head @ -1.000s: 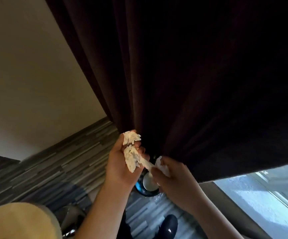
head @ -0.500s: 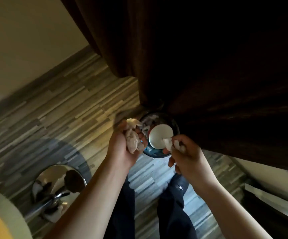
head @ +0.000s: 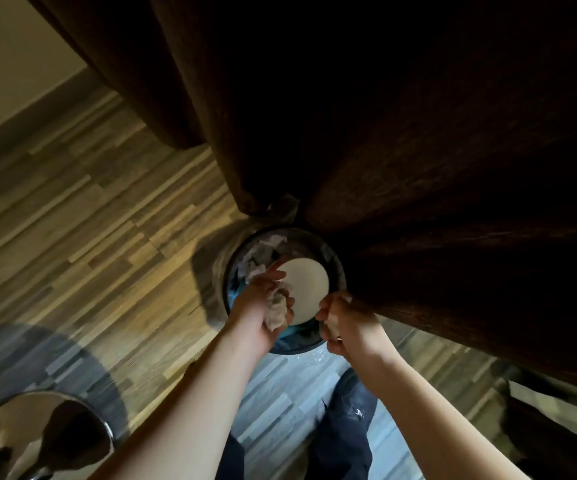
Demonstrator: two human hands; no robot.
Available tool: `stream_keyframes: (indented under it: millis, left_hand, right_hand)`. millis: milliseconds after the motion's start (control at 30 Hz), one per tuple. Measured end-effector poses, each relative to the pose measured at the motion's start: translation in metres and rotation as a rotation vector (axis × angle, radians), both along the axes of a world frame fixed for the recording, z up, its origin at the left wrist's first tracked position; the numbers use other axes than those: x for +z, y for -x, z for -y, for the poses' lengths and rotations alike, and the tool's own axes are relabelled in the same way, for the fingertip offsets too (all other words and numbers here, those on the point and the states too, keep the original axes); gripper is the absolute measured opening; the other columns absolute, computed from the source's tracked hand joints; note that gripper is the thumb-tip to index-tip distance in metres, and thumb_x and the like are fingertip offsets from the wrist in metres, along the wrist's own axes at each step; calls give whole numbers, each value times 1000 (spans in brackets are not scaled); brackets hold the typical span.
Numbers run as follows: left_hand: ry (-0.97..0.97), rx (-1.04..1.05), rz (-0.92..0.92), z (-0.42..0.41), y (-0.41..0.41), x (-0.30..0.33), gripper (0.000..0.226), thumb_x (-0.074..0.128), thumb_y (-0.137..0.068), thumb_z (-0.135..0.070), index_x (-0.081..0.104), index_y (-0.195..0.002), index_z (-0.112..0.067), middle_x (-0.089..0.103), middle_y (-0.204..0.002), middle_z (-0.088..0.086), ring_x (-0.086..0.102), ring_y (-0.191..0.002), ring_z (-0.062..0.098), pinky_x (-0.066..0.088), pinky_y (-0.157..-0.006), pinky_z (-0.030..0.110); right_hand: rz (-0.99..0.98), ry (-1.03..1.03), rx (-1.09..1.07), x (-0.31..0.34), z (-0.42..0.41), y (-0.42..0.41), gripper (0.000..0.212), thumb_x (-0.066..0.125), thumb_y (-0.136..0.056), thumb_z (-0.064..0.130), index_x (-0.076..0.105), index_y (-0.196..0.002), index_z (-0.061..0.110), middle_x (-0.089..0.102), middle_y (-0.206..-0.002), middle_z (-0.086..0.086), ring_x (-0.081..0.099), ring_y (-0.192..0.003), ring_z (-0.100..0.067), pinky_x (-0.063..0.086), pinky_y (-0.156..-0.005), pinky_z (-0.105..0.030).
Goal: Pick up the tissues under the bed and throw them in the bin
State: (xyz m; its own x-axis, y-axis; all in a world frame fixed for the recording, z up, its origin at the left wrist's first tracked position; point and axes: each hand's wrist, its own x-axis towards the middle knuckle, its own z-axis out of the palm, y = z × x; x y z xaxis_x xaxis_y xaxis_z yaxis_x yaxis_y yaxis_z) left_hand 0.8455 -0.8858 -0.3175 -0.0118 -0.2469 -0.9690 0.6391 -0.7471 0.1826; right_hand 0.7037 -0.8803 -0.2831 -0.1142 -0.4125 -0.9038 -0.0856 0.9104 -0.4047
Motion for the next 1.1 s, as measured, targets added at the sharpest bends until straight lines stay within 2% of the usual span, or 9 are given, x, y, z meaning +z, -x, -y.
stream_keyframes:
  millis: [167,267,367,467,567,767,933,1033,1100]
  left_hand:
    - [-64,-135,17,1,28,-53,24,39,-98,-6,62,-91,-10,56,-75,12,51,-59,23,40,-55,28]
    - [-79,-192,147,-1,27,-81,33,41,-100,-7,60,-125,-13,62,-95,15,61,-73,27,55,-70,36]
    - [-65,-202,242,-2,17,-98,40,46,-100,-12,52,-139,-19,61,-126,16,66,-98,35,57,-86,46]
    - [-41,-170,299,-2,3,-102,37,52,-94,-13,60,-129,-23,65,-121,14,65,-101,33,57,-88,48]
    - [-59,-99,250,-8,-13,-93,27,58,-91,-15,66,-113,-27,57,-120,7,55,-102,26,60,-74,41]
    - [-55,-29,218,-9,-25,-71,44,60,-91,-40,57,-133,-30,52,-132,1,52,-114,23,51,-79,46]
    - [-67,-70,198,-8,-23,-71,41,57,-91,-45,60,-130,-29,49,-136,2,50,-116,25,49,-91,56]
    - [-49,-104,216,-8,-20,-63,38,54,-93,-51,65,-124,-30,49,-139,3,50,-118,26,47,-95,58]
    - [-31,-110,222,-8,-18,-61,39,49,-96,-55,68,-119,-29,49,-139,3,50,-119,28,47,-97,59]
  right_hand:
    - [15,-35,2,-25,-12,-1,26,38,-101,3,59,-87,11,61,-82,-6,52,-55,-17,35,-51,-26]
    - [11,-50,10,-33,-19,0,26,41,-100,6,63,-88,12,64,-88,-7,56,-60,-17,41,-55,-26]
    - [-13,-65,2,-42,-24,2,25,41,-102,10,64,-90,14,65,-89,-4,60,-61,-15,45,-57,-25]
    - [27,-91,-27,-47,-22,-3,26,42,-101,7,61,-85,13,63,-81,-2,58,-55,-13,41,-53,-24]
    - [70,-109,-15,-53,-16,-11,27,42,-101,5,59,-82,14,61,-79,-2,57,-56,-14,42,-52,-23]
    - [103,-100,-25,-69,-2,-31,9,48,-103,7,54,-109,8,60,-92,-4,68,-75,-16,57,-61,-26]
    - [96,-122,-211,-84,12,-46,24,58,-97,4,57,-120,-1,58,-98,-15,71,-92,-28,61,-63,-25]
    - [54,-138,-296,-89,16,-44,42,65,-94,16,56,-132,2,60,-117,-13,70,-107,-31,62,-74,-31]
    - [22,-141,-312,-91,16,-40,49,68,-92,22,54,-136,6,58,-119,-13,68,-104,-29,61,-73,-31]
